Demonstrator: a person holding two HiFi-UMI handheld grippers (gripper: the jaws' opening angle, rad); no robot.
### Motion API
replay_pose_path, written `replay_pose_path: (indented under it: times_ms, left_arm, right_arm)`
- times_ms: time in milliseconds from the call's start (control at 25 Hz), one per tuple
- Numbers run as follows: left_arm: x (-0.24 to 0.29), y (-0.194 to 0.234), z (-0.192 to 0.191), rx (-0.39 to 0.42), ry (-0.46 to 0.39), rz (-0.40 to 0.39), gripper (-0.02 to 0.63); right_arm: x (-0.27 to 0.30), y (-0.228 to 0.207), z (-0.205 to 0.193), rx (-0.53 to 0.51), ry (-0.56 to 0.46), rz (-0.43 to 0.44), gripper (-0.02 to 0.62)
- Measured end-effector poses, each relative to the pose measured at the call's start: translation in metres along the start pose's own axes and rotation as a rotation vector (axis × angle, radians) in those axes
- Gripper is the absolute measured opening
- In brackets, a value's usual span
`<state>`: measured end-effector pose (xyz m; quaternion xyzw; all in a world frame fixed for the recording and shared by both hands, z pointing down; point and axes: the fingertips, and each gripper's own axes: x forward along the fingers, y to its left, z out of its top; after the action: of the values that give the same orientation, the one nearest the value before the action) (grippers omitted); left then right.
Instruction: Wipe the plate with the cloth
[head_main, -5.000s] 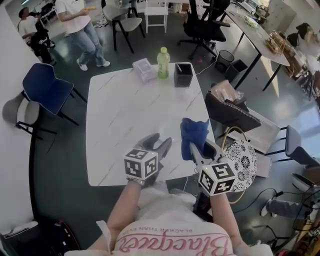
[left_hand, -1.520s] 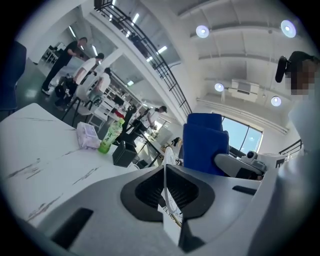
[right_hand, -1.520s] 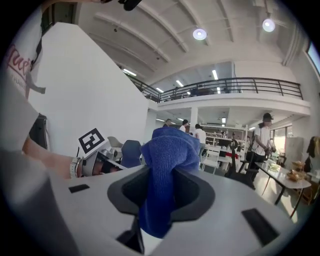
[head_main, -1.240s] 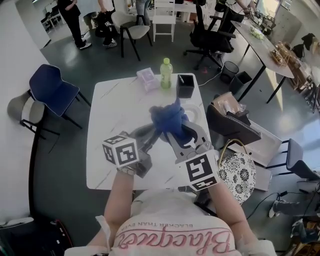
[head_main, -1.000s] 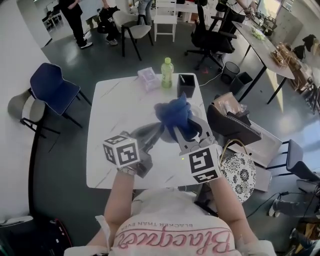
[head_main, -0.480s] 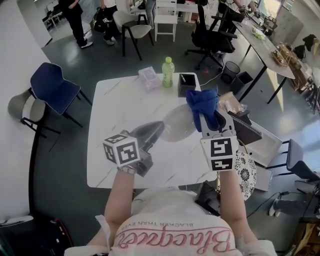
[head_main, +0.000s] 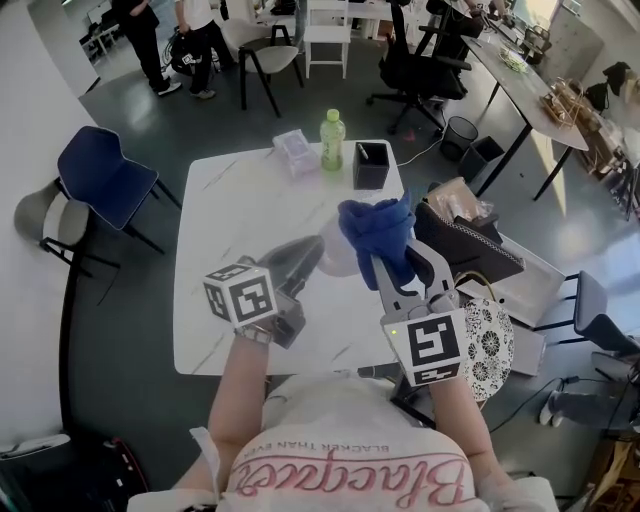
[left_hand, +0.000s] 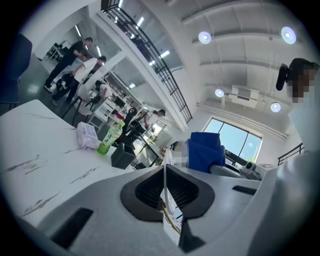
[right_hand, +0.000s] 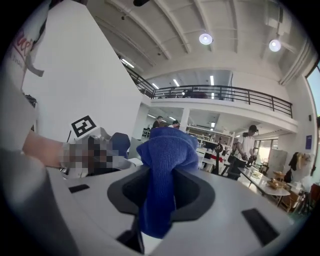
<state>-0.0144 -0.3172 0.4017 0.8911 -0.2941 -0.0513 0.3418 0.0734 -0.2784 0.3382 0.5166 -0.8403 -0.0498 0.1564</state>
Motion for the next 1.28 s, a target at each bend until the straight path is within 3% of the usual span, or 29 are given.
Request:
replay_pose_path:
  times_ms: [240, 480, 1080, 1200, 1280]
  left_arm:
    - [0.001, -0.005, 0.003, -0.019, -0.010, -0.014, 0.015]
    - [-0.001, -0.005, 0.004, -0.056, -0.023, -0.025, 0.015]
    - [-0.008, -0.012, 0.004, -0.026, -0.023, -0.055, 0.017]
    - [-0.008, -0.011, 0.002, 0.015, -0.004, -0.038, 0.017]
    - [-0.007, -0.011, 0.000, 0.089, 0.015, -0.013, 0.017]
  right_arm:
    - [0.008, 0.052, -0.010, -0.055, 0.029, 0.125, 0.098]
    - [0.014, 0.064, -0.026, -0.097, 0.074, 0.165, 0.098]
    - [0.010, -0.034, -0.060, -0.077, 0.166, -0.070, 0.100]
    - [0.009, -0.050, -0.060, -0.059, 0.169, -0.116, 0.100]
    - [0.005, -0.057, -0.055, -0.029, 0.152, -0.133, 0.098]
